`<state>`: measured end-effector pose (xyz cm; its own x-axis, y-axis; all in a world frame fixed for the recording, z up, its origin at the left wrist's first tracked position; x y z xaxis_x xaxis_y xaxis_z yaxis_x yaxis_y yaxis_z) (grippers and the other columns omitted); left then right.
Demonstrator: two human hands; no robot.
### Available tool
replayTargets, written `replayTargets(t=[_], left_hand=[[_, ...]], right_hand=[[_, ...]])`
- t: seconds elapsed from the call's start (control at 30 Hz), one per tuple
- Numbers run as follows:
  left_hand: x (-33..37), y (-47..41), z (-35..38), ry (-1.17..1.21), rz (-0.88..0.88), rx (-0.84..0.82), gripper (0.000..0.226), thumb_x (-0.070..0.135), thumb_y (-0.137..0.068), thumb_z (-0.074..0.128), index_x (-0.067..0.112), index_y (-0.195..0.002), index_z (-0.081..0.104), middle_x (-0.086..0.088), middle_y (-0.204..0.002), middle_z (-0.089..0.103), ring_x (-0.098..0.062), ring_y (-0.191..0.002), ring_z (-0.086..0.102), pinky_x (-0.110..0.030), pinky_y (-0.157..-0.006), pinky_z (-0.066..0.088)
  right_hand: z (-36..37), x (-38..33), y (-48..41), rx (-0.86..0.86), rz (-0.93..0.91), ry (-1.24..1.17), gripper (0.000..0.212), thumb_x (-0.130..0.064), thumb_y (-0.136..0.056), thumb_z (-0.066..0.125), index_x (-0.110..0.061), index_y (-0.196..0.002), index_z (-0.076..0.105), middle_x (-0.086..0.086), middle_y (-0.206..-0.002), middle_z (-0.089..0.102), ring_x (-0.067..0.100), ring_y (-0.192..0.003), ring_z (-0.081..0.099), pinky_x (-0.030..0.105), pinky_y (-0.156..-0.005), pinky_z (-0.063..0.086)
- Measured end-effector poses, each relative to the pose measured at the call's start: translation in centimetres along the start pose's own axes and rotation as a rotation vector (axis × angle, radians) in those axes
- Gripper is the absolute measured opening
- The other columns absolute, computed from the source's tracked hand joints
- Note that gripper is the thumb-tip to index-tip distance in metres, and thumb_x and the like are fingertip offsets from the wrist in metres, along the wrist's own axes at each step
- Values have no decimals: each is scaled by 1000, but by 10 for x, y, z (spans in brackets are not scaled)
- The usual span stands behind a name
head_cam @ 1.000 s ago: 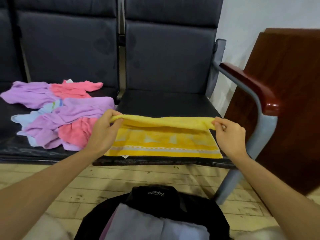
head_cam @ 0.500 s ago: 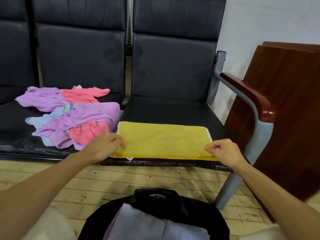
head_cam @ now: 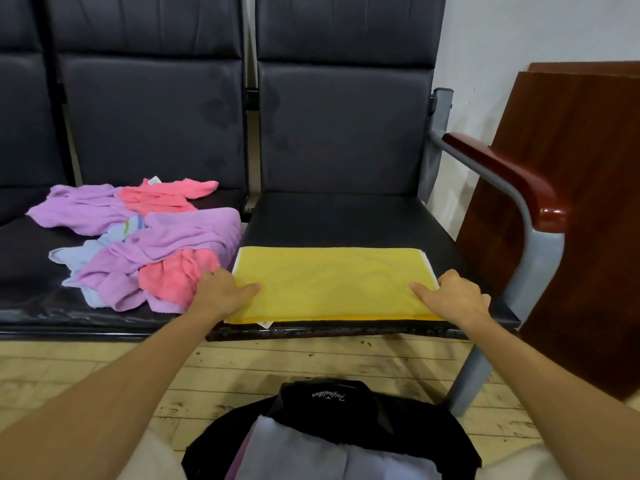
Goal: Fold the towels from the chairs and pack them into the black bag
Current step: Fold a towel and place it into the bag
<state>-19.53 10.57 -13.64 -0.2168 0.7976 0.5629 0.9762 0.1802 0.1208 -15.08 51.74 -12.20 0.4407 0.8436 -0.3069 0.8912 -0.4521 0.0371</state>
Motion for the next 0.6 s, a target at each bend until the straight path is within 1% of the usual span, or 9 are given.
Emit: replayTargets(t=[0.1,0.17,0.23,0.27,0.33,0.37,0.43,0.53,0.6], left_hand=[[-2,-1,2,4,-39,-60,57,48,-86,62,2,-119,51,-14,-118,58,-32,-107,55,-39,-92,47],[3,1,3,-30,-35,-77,55,46,-89,58,2,-121,51,-13,-119,57,-30,-105,55,-36,-91,46],[7,3,1,31,-15,-61,49,38,-93,57,0,-123,51,-14,-118,56,-28,-99,51,-32,-85,42],[9,4,-1,84,-4,-45,45,32,-94,55,-1,-123,51,-13,-116,55,-26,-96,49,-30,-82,39],[12,7,-5,217,19,1,39,24,-95,54,-2,-125,50,-12,-113,55,-24,-96,47,-29,-80,36],[13,9,-6,299,20,15,37,21,-95,54,-1,-124,50,-12,-113,56,-25,-96,48,-31,-80,38],[14,14,-6,534,-9,2,27,14,-94,55,0,-116,51,-13,-104,60,-25,-91,54,-34,-79,46],[18,28,-4,954,-133,-113,7,3,-90,58,1,-96,56,-12,-85,61,-21,-72,59,-28,-57,54],[19,36,-5,1080,-162,-127,13,5,-88,61,3,-101,57,-12,-89,64,-20,-73,62,-26,-51,55]], right_hand=[[6,-4,-5,-56,25,29,56,-69,-87,48,-14,-94,54,10,-111,61,34,-115,51,44,-97,35],[9,-8,-6,-80,28,2,52,-64,-89,49,-12,-92,53,9,-105,59,34,-112,51,42,-94,38],[7,-15,-5,-65,-5,-128,45,-54,-92,53,-9,-95,51,8,-95,55,29,-97,53,39,-81,43],[4,-16,-4,-47,-12,-223,41,-48,-93,56,-8,-97,49,8,-95,53,26,-92,51,36,-73,41],[3,-13,-7,-21,8,-413,32,-36,-93,61,-7,-102,50,10,-100,54,25,-93,50,33,-72,38],[4,-9,-10,-22,35,-502,30,-32,-92,63,-7,-106,54,11,-104,57,26,-96,53,34,-73,40],[13,1,-14,-49,120,-665,40,-27,-88,69,-1,-116,59,14,-108,62,31,-100,60,39,-80,51],[25,9,-11,-160,246,-890,48,-20,-82,77,2,-120,57,18,-109,64,32,-97,65,45,-81,57],[28,8,-4,-246,263,-955,46,-16,-81,78,1,-117,56,18,-109,64,31,-95,65,43,-80,56]])
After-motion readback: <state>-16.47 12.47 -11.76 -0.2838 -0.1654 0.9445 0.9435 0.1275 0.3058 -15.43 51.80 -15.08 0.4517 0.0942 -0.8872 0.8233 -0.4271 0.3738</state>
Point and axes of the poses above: each hand's wrist, its own y-axis away from the middle knuckle, its own z-axis out of the palm, x = y × z, the point moved 9 cm from there along -y, towards the middle knuckle
